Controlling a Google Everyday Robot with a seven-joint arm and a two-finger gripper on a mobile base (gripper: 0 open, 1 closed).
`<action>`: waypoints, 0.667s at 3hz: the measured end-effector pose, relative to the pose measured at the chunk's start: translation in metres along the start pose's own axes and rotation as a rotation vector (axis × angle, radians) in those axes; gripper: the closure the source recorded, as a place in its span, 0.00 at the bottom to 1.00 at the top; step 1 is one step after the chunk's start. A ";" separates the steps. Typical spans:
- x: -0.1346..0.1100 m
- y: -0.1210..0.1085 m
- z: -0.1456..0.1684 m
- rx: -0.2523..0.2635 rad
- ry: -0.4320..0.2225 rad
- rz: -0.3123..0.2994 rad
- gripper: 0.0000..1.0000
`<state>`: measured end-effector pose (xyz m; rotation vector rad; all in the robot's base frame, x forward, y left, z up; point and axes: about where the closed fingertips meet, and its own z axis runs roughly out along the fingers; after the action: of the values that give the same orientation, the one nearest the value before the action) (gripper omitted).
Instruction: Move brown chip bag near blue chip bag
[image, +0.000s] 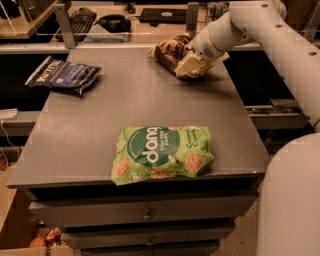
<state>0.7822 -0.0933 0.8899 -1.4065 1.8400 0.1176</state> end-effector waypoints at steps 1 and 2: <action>-0.020 0.006 -0.011 0.012 -0.046 -0.048 0.81; -0.019 0.007 -0.007 0.006 -0.044 -0.047 1.00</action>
Offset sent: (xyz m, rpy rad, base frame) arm -0.0080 0.0098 0.0151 0.0101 -0.0426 0.0352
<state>0.7734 -0.0793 0.9045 -1.4311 1.7692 0.1179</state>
